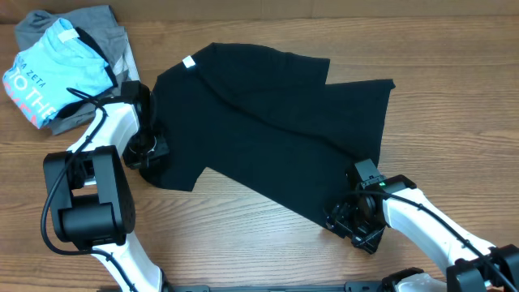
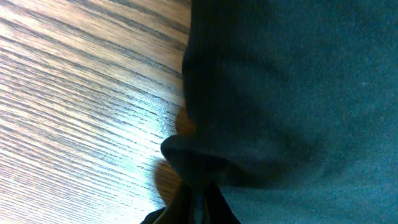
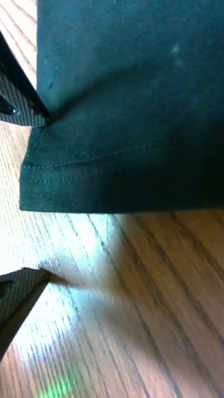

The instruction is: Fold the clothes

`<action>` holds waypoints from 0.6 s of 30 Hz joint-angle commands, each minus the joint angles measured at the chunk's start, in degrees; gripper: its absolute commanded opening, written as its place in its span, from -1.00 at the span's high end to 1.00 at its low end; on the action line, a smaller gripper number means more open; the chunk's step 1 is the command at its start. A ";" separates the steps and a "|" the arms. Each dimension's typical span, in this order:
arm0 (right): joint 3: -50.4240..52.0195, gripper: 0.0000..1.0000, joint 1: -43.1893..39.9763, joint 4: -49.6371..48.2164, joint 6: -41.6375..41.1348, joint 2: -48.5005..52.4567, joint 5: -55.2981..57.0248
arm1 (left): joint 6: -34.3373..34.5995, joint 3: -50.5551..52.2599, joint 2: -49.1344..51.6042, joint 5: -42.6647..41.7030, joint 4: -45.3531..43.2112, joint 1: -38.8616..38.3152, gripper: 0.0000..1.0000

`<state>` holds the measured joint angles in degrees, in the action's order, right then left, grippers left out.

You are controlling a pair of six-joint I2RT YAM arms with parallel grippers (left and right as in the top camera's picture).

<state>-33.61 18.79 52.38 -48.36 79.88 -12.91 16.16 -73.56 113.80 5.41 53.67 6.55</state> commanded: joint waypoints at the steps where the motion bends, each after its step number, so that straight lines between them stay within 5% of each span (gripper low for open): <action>1: 0.98 -0.52 0.35 -3.19 0.09 1.86 0.81 | 0.59 1.40 2.91 -1.01 -0.39 0.57 0.92; 9: 0.96 0.07 0.35 -4.90 -1.46 1.86 -0.22 | 0.59 1.40 2.91 -1.01 -0.66 0.57 0.91; 18: 0.98 0.24 0.35 -5.38 -1.42 1.86 -0.46 | 0.59 1.40 2.89 -1.01 -0.85 0.57 0.89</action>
<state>-33.69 18.79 48.80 -49.91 80.20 -15.11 16.16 -73.56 113.80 5.41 53.58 6.55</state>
